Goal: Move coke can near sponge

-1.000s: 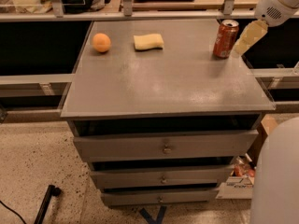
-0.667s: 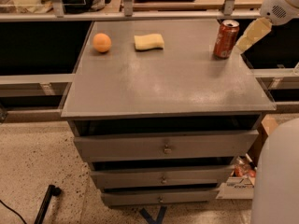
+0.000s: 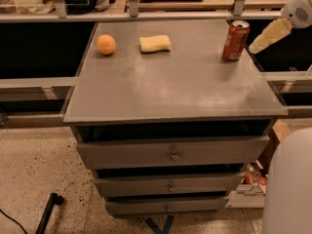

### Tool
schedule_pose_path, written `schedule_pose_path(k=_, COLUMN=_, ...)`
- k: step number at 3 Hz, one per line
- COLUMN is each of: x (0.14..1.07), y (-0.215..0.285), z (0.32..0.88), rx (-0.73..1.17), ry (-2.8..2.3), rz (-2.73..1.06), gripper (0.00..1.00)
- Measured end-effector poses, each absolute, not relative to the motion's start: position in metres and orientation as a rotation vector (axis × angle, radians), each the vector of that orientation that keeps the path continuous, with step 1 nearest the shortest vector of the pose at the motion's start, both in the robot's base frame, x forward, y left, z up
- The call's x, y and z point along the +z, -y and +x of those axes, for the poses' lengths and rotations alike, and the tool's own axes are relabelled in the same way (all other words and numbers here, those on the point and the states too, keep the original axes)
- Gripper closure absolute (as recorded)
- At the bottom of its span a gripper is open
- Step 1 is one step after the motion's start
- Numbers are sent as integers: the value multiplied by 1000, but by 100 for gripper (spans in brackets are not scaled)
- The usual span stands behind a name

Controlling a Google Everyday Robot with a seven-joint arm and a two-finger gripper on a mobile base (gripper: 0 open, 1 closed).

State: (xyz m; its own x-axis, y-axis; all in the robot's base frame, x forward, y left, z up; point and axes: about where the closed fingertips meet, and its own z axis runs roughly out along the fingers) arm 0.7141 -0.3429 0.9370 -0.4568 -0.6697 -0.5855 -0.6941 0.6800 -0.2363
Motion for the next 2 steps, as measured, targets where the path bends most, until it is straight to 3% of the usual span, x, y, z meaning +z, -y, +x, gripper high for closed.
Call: schedule_pose_path(k=2, x=928, y=348, z=723, rx=138, ry=-2165, rz=-992, gripper=0)
